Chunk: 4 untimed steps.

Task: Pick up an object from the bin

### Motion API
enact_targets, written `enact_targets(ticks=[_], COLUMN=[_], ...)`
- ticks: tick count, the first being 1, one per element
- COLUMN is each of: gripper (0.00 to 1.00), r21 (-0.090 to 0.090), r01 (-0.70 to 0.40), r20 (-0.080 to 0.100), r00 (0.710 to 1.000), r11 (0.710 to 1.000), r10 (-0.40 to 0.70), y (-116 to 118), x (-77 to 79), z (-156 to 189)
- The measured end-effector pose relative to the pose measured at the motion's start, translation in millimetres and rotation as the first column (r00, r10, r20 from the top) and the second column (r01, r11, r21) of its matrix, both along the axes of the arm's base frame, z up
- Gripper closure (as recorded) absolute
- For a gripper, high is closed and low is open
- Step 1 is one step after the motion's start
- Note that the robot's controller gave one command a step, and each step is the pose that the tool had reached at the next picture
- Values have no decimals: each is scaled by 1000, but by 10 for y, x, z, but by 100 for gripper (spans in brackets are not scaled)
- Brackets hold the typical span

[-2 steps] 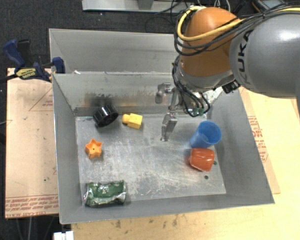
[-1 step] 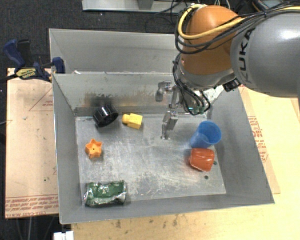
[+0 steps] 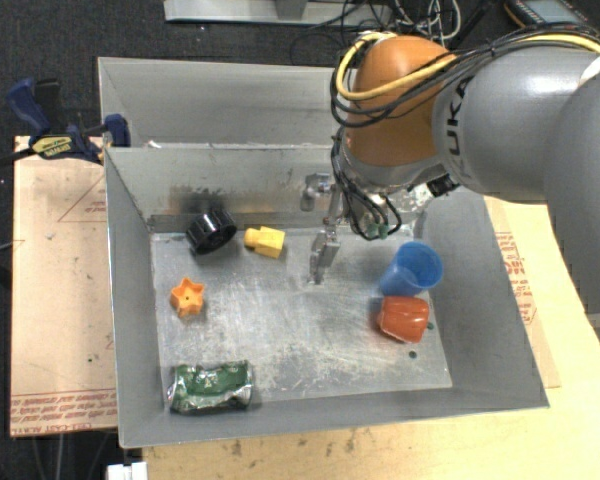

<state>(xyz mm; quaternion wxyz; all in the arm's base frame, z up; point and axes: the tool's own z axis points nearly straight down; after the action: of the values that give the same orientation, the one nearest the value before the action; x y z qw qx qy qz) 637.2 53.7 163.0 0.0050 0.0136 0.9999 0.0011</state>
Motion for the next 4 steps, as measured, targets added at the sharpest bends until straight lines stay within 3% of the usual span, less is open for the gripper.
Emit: enact_targets(ticks=[1, 2, 3, 4], gripper=[0, 0, 0, 100], r21=[-1, -2, 2, 4], r01=[14, -33, 57, 206], r20=[-15, -3, -7, -1], r00=[1000, 999, 998, 979], r11=[1000, 999, 998, 979], r10=[-14, 33, -57, -206], y=[-16, 397, 584, 540], x=[35, 136, 135, 130], z=[-297, -412, -693, -850])
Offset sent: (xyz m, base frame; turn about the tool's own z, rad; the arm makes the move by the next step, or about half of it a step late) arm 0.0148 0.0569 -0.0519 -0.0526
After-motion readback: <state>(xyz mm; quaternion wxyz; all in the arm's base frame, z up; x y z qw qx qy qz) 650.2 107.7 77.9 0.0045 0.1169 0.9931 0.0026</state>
